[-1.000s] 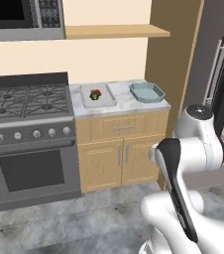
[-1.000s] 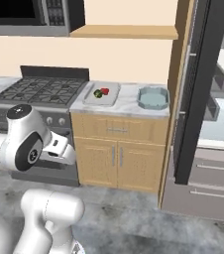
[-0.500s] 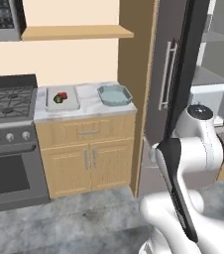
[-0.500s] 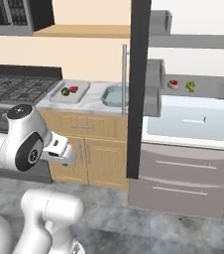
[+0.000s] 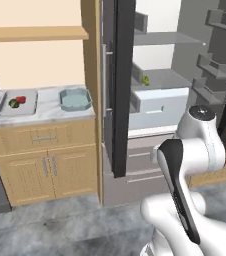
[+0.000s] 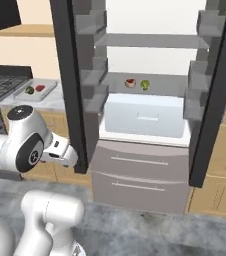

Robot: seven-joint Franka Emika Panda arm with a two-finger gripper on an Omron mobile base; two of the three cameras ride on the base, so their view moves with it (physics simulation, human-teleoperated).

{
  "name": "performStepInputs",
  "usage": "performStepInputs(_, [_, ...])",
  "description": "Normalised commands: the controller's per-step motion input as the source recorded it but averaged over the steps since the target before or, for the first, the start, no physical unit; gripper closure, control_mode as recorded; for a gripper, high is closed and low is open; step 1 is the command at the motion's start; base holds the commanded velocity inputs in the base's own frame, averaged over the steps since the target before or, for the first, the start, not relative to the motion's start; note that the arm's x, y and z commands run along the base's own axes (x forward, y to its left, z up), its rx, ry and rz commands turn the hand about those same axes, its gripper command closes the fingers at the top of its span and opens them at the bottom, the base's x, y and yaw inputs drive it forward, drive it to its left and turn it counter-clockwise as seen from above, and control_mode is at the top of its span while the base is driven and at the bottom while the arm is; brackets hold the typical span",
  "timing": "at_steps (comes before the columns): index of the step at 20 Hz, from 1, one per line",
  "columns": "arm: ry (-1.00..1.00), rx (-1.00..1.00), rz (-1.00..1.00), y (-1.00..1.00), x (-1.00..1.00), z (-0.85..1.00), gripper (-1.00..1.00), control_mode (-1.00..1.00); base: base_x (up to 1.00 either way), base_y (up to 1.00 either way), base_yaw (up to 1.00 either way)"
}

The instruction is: Place one broccoli and one steak in each tupperware on the nearby counter, to pack two identical lunches.

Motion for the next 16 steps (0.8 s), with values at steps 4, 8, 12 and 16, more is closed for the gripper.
performStepInputs(4, [0.0, 0.0, 0.0, 0.0, 0.0, 0.0, -1.0, 1.0, 0.05, -0.84, 0.0])
performStepInputs(8, [0.0, 0.0, 0.0, 0.0, 0.0, 0.0, -1.0, 1.0, 0.08, -0.7, 0.0])
performStepInputs(12, [0.0, 0.0, 0.0, 0.0, 0.0, 0.0, -1.0, 1.0, 0.24, -0.22, 0.0])
performStepInputs(16, [0.0, 0.0, 0.0, 0.0, 0.0, 0.0, -1.0, 1.0, 0.42, -0.12, 0.0])
